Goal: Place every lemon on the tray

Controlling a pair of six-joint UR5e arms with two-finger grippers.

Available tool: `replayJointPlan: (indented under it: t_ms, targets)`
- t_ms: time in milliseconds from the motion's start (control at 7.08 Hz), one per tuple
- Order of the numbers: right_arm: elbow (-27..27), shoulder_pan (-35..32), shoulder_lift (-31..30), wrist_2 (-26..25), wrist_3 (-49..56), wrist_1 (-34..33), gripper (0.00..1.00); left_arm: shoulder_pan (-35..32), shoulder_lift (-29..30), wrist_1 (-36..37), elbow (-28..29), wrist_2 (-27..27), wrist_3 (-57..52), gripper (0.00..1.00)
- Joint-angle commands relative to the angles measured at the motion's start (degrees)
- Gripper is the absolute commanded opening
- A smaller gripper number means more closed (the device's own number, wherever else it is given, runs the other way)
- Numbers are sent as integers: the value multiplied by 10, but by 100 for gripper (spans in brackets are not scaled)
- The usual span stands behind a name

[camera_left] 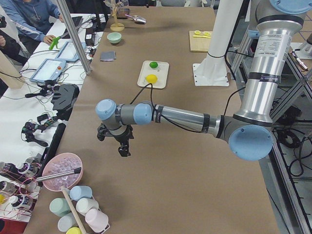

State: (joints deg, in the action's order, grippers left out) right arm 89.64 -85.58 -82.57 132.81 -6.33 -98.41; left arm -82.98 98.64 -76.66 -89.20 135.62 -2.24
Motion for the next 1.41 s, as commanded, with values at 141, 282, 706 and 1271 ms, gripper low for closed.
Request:
replayJointPlan:
  t_ms: [141, 282, 706, 1271]
  targets:
    - [0, 8, 4, -17, 1, 1, 100, -59, -47, 0, -10, 2, -68, 98]
    - [1, 9, 7, -25, 1, 1, 100, -61, -64, 4, -30, 1, -88, 98]
    - [1, 8, 6, -16, 1, 1, 100, -82, -106, 41, -73, -7, -95, 98]
    - [4, 8, 5, -15, 1, 1, 100, -91, -112, 42, -68, -7, -94, 98]
